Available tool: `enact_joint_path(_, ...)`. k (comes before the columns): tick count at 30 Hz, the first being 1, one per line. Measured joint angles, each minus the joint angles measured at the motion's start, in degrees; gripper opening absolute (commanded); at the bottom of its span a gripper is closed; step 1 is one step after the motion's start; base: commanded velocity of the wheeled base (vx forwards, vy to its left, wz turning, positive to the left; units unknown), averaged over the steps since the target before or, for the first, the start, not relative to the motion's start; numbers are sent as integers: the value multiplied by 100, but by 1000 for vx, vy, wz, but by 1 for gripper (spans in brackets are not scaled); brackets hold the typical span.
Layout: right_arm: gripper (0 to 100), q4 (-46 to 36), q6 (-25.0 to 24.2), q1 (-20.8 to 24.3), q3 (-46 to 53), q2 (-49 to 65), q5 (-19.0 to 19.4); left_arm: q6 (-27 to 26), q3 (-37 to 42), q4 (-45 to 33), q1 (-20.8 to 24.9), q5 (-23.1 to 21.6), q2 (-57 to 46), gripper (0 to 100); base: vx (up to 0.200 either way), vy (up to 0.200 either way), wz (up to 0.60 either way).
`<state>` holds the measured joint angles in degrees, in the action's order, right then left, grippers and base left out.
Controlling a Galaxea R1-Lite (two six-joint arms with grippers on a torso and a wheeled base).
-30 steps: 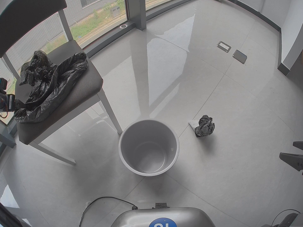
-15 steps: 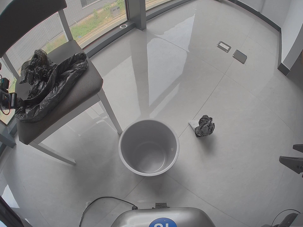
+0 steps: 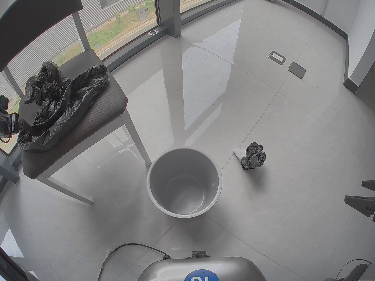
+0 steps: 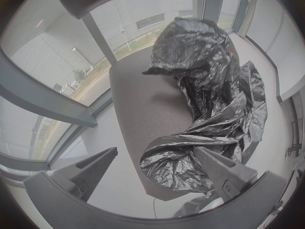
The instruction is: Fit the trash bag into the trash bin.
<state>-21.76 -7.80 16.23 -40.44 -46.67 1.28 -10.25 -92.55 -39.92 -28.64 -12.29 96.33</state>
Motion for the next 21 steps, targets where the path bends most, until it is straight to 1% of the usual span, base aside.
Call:
enact_joint_path(5,100,-32,-2,-5,9,1,0,355,99,106,89,59,-184,100,0,0,0)
enact_joint_path(8,100,-90,0,-7,9,1,-5,385,157,227,119,193,-245,100,0,0,0)
enact_joint_path(13,100,-232,-7,-9,9,12,-9,468,215,446,140,668,-289,100,0,0,0)
enact_joint_path(21,100,-369,-11,-11,48,28,-133,475,236,479,221,762,-334,100,0,0,0)
